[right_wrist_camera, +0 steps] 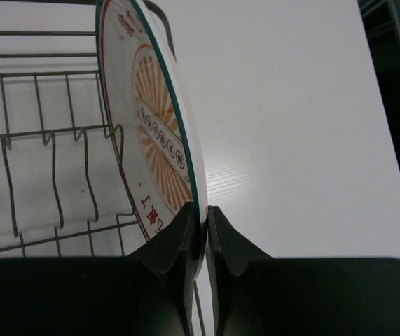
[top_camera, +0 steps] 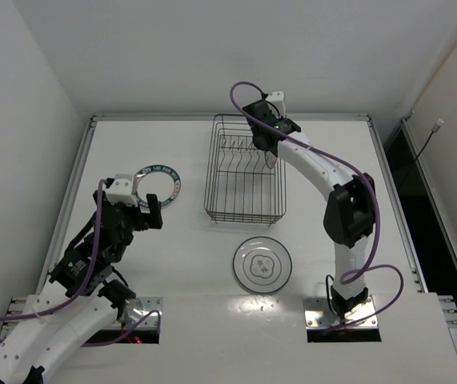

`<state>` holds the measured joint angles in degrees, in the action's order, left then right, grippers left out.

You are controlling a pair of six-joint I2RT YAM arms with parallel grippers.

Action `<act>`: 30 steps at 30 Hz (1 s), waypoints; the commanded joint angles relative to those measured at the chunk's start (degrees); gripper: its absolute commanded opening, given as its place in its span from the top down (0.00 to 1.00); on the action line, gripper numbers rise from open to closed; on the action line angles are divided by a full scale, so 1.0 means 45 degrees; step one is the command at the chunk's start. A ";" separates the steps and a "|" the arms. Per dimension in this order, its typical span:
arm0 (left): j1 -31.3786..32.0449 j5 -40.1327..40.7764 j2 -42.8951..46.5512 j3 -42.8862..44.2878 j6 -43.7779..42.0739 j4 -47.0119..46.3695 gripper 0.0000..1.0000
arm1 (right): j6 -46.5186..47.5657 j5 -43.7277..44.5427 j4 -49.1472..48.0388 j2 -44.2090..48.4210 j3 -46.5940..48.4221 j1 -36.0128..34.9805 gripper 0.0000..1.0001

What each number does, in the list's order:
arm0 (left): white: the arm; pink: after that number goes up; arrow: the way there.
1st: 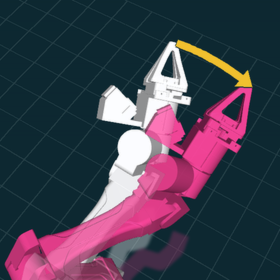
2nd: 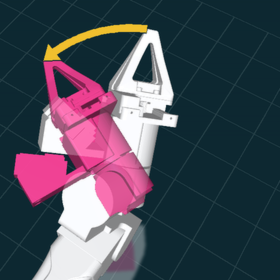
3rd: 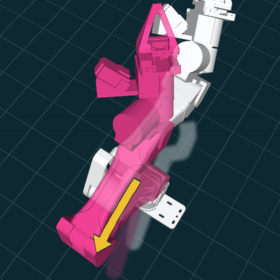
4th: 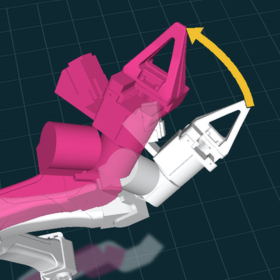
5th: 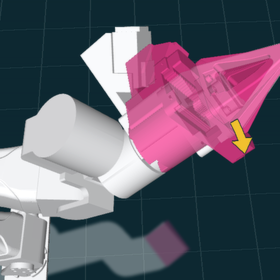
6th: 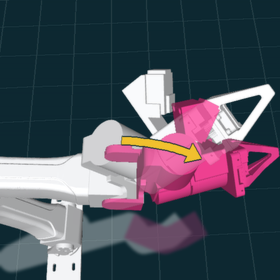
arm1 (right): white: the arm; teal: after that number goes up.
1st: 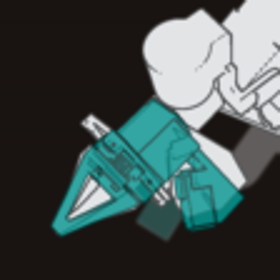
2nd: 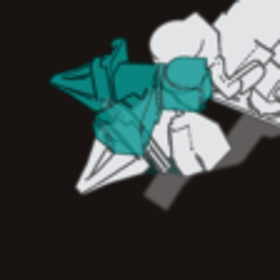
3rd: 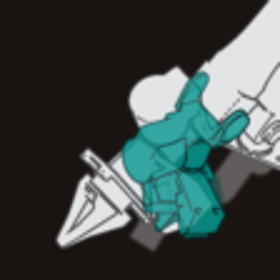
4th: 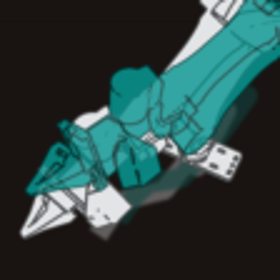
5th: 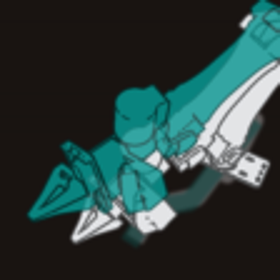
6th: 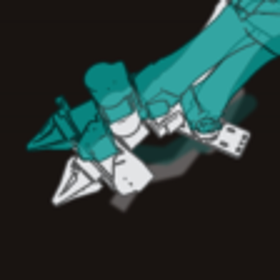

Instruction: Load the plates into the dish rack

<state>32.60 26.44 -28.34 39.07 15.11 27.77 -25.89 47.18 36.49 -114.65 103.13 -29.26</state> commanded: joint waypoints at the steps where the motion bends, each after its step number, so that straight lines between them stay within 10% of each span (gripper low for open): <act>1: 0.0119 0.0121 0.0008 0.0283 0.0040 -0.0233 0.00 | -0.0106 -0.1123 0.0465 0.0223 0.0286 -0.0236 0.91; 15: 0.0119 0.0121 0.0243 0.0283 0.0040 -0.0233 0.00 | -0.0341 -0.2882 0.1033 0.3493 -0.1078 -0.0237 0.57; 21: 0.0119 0.0121 0.0360 0.0283 0.0040 -0.0233 0.00 | -0.1218 -0.7686 -0.0763 0.9902 -0.6738 0.0133 0.28; 30: 0.0119 -0.0015 0.0360 0.0283 0.0040 -0.0233 0.00 | -0.5591 -1.0736 -0.0314 1.5806 -1.5469 0.0894 0.25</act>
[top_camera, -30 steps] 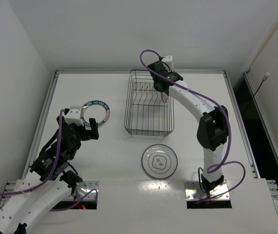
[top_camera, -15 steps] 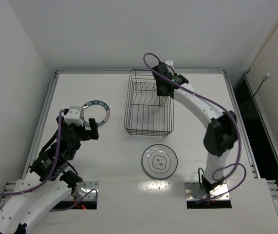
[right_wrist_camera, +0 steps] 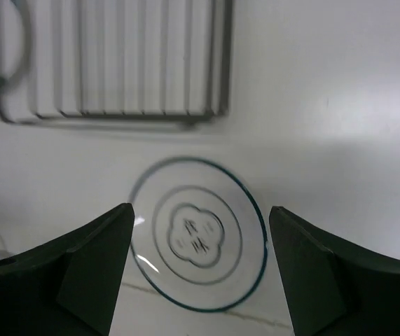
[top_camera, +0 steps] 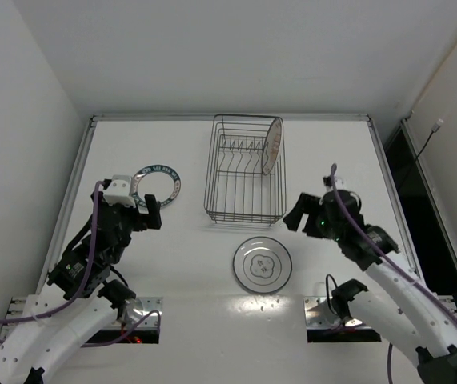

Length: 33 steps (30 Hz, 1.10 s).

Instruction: Load the plates into the dish rack

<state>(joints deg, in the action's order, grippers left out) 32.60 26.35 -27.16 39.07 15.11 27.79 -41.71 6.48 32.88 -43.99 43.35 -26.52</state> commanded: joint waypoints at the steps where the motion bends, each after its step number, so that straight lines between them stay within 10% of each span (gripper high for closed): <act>1: 0.0119 0.0004 0.0097 0.0283 0.0040 -0.0238 0.00 | -0.2735 -0.2274 0.0350 0.0668 -0.3527 0.0405 0.25; 17: 0.0119 0.0004 0.0215 0.0283 0.0040 -0.0238 0.00 | -0.5495 -0.5426 -0.4629 -0.0964 -1.0082 0.1872 0.48; 24: 0.0119 0.0004 0.0215 0.0283 0.0040 -0.0238 0.00 | -0.5048 -0.4606 -0.3170 -0.1262 -0.9246 0.1871 0.99; 33: 0.0119 0.0004 0.0215 0.0283 0.0040 -0.0238 0.00 | -0.1046 -0.4995 0.0209 -0.0325 -0.5832 0.0681 1.00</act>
<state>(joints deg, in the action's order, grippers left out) 32.62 26.37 -26.61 39.09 15.14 27.79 -55.24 -18.26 22.63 -46.44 12.12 -21.15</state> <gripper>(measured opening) 0.996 0.054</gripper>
